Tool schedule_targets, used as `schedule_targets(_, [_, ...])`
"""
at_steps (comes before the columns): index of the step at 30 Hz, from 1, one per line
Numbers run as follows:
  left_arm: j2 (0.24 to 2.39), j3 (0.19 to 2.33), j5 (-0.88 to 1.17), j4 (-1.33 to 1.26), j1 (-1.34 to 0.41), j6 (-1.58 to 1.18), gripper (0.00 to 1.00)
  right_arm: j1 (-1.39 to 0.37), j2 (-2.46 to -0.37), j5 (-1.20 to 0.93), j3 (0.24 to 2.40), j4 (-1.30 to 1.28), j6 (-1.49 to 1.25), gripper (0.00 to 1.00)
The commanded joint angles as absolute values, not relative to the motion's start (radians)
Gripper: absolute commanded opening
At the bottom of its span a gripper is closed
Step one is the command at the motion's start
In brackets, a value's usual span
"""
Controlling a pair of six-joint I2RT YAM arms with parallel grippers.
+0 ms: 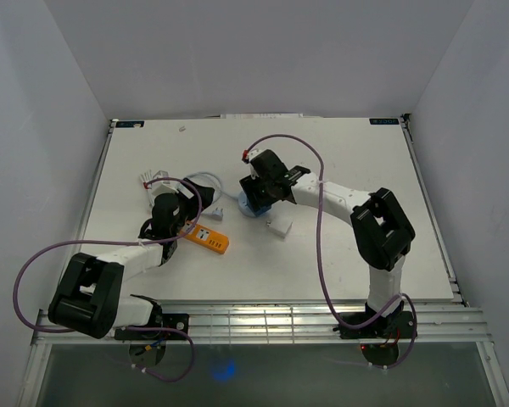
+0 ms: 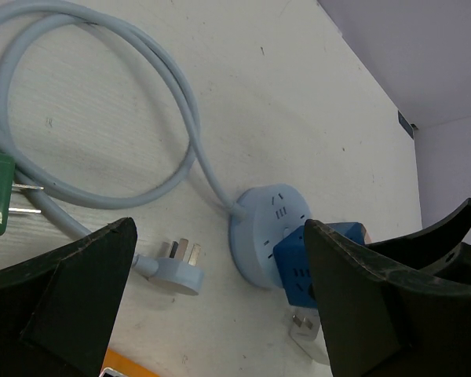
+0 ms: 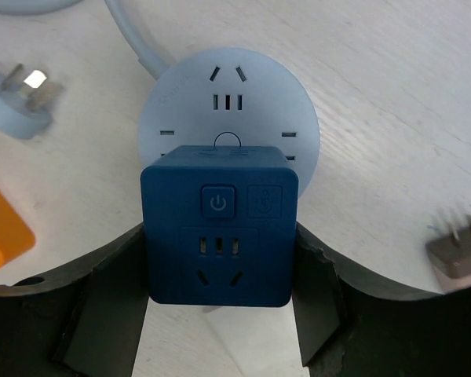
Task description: Insert the plug
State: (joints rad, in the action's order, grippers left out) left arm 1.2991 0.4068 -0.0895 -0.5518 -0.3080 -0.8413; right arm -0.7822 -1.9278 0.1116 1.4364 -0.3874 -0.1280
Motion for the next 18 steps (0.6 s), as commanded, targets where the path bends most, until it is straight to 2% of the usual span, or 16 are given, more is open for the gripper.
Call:
schedule_targets(1, [1.295,0.439,-0.092,-0.545,-0.311,-0.822,0.98,-0.733,-1.993,0.222,1.312,-0.669,-0.133,0.08])
schedule_targets(5, [1.302,0.443,-0.084,-0.545,-0.311,-0.818,0.98,-0.733,-1.957,0.221,1.296,-0.669,-0.115,0.11])
schedule_targets(14, [1.304,0.46,-0.081,-0.52,-0.31,-0.775,0.98,-0.735,-1.899,0.293,1.243,-0.732,-0.086,0.09])
schedule_targets(17, [1.31,0.489,-0.107,-0.462,-0.31,-0.769,0.98,-0.73,-1.865,0.295,1.207,-0.715,-0.094,0.27])
schedule_targets(18, [1.316,0.497,-0.123,-0.448,-0.311,-0.765,0.98,-0.729,-1.84,0.284,1.198,-0.706,-0.095,0.43])
